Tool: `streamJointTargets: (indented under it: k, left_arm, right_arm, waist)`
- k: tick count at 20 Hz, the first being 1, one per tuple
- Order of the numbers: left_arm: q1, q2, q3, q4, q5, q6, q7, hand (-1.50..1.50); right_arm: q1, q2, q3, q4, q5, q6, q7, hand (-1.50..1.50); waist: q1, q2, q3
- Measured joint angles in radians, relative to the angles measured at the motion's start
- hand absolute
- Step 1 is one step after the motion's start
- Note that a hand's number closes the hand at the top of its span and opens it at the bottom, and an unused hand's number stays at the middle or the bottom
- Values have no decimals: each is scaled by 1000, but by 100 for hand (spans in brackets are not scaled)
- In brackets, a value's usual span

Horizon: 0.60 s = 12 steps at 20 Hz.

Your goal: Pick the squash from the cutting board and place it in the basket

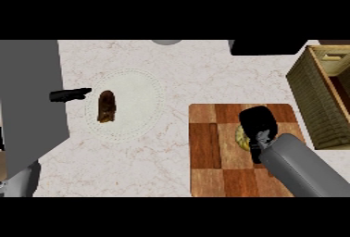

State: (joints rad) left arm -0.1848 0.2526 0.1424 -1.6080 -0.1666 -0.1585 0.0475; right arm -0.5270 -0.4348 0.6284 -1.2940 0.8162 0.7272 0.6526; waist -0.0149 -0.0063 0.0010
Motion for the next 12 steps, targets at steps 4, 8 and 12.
streamJointTargets:
  k: [4,8,12]
  left_arm:
    - [11,1,25,-2,4,2,11,0]
    - [23,2,47,-9,9,2,19,0]
    - [28,-2,62,-21,12,1,23,0]
  right_arm:
    - [-8,-186,-159,-6,-62,-97,-164,150]
    - [-7,-342,-306,24,-122,-188,-334,150]
    - [-13,-463,-465,85,-195,-289,-510,150]
  waist:
    - [-54,-1,10]
    - [-81,2,16]
    - [-87,7,20]
